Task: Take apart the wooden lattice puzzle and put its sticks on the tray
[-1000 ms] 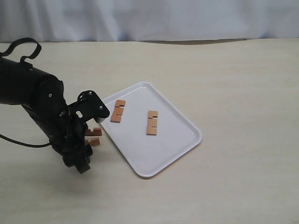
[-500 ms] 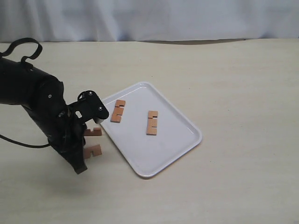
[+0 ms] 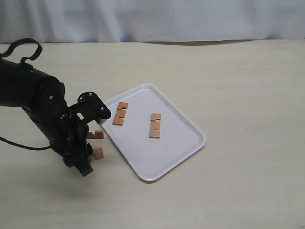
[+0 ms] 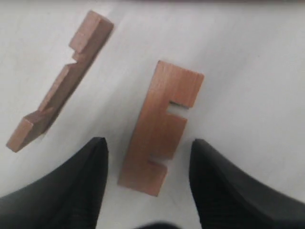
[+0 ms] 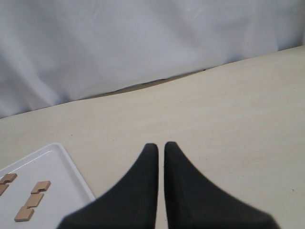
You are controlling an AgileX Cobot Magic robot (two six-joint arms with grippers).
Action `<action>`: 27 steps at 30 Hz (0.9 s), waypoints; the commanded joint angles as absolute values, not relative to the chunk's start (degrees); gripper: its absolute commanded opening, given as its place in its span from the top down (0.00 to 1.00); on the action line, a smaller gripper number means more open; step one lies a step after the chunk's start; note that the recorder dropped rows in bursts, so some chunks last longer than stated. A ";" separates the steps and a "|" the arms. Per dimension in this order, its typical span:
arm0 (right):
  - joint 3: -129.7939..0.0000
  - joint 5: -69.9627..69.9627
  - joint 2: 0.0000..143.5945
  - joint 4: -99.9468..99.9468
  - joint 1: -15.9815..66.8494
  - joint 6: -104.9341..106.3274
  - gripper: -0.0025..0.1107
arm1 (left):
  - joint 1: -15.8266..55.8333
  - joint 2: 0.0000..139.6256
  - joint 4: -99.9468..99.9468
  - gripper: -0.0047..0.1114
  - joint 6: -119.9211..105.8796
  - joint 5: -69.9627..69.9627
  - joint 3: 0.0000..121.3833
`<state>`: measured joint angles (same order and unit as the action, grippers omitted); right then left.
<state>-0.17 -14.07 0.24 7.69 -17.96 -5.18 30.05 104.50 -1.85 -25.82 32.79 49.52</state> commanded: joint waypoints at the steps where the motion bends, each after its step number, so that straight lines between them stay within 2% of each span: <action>1: 0.00 -14.04 0.00 7.29 -17.80 -5.14 0.94 | 30.03 104.09 -3.66 0.53 -25.38 31.03 49.50; 21: 0.00 -14.04 0.00 7.29 -17.80 -5.14 0.94 | 30.03 107.59 -6.68 0.54 -25.38 27.87 49.50; 23: 0.00 -14.04 0.00 7.29 -17.80 -5.14 0.94 | 30.03 107.59 -6.53 0.63 -25.49 28.52 49.50; 26: 0.00 -14.04 0.00 7.29 -17.80 -5.14 0.94 | 30.03 107.59 -5.40 0.93 -25.75 30.07 49.50; 27: 0.00 -14.04 0.00 7.29 -17.80 -5.14 0.94 | 30.03 107.59 -5.00 0.96 -25.89 30.52 49.50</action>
<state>-0.17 -14.07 0.24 7.69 -17.96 -5.18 30.05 107.06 -6.00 -25.82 28.99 49.52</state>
